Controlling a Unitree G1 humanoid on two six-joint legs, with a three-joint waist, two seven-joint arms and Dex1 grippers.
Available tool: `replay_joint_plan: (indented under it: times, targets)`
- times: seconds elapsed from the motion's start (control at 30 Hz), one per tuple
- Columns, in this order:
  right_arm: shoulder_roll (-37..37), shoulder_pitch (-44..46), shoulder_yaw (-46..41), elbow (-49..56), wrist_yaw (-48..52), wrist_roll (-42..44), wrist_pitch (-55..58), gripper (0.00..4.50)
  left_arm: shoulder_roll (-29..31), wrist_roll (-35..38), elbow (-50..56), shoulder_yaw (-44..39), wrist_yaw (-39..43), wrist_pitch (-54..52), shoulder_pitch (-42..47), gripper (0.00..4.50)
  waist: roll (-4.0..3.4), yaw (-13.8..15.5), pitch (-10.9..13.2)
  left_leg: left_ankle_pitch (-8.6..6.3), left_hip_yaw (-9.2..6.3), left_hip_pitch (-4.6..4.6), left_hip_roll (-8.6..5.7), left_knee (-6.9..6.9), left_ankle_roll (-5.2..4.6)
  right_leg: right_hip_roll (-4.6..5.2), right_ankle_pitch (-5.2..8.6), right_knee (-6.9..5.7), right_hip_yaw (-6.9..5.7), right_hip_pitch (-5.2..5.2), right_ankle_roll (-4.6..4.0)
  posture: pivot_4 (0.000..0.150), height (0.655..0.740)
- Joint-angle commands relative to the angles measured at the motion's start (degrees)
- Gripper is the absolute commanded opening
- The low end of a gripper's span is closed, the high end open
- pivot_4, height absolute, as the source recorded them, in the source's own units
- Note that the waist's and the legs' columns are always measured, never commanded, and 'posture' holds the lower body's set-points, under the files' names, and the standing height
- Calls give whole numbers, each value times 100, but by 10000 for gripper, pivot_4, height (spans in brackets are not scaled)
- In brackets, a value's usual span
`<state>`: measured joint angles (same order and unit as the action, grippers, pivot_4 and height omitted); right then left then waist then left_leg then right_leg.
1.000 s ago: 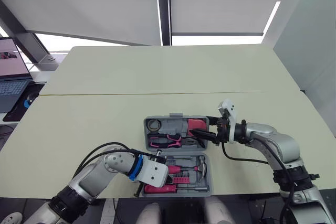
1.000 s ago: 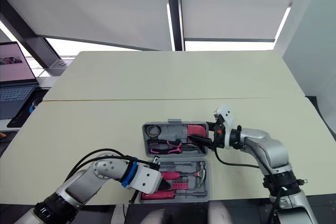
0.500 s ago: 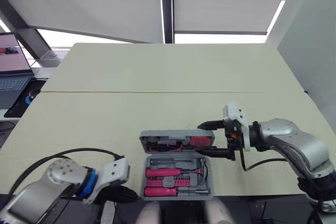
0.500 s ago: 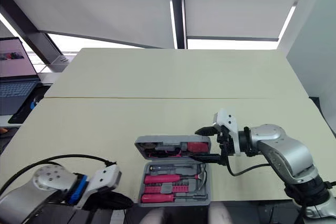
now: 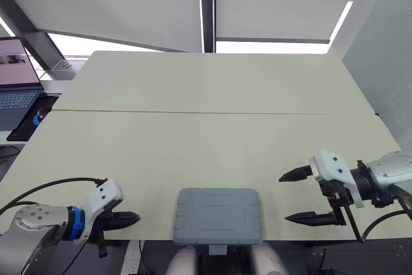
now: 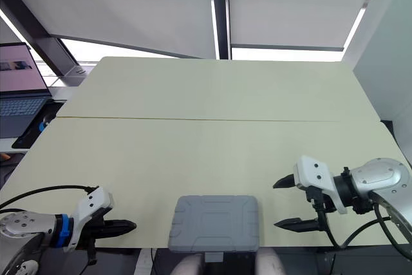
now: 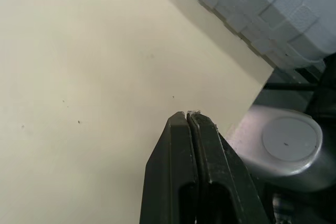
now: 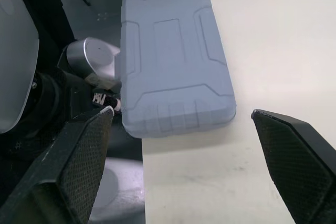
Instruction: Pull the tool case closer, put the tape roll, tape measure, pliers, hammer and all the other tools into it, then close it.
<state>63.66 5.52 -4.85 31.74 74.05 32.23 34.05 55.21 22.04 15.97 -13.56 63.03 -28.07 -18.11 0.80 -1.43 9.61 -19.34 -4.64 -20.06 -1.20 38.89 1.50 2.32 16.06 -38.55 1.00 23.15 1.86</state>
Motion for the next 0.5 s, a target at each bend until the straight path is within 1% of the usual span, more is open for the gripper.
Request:
replay_joint_plan:
  times: [0.03,0.17,0.3,0.5]
  targets:
    - [161,57,-362,-436,381,-278,-851,44829,48,-23,-29,-479,-13,408,80,0,0,5,0,0,0,0,0,0,0,0,0,0,0,0,0,1500,7400]
    - [383,41,-520,-1012,673,-640,-1514,44829,251,-197,-175,-789,137,828,119,0,-1,5,1,0,5,-1,-1,0,1,1,0,3,0,1,0,1500,7400]
    - [506,74,-548,-1442,823,-865,-1971,44829,418,-232,-490,-919,305,1071,226,0,-1,4,2,0,7,-1,-2,-1,1,3,0,5,1,1,-1,1500,7400]
    - [448,184,-424,-1643,832,-978,-2168,44829,407,-193,-641,-1055,475,1261,149,0,-2,-7,2,-1,10,-1,-2,-1,1,3,0,3,3,2,-1,1500,7400]
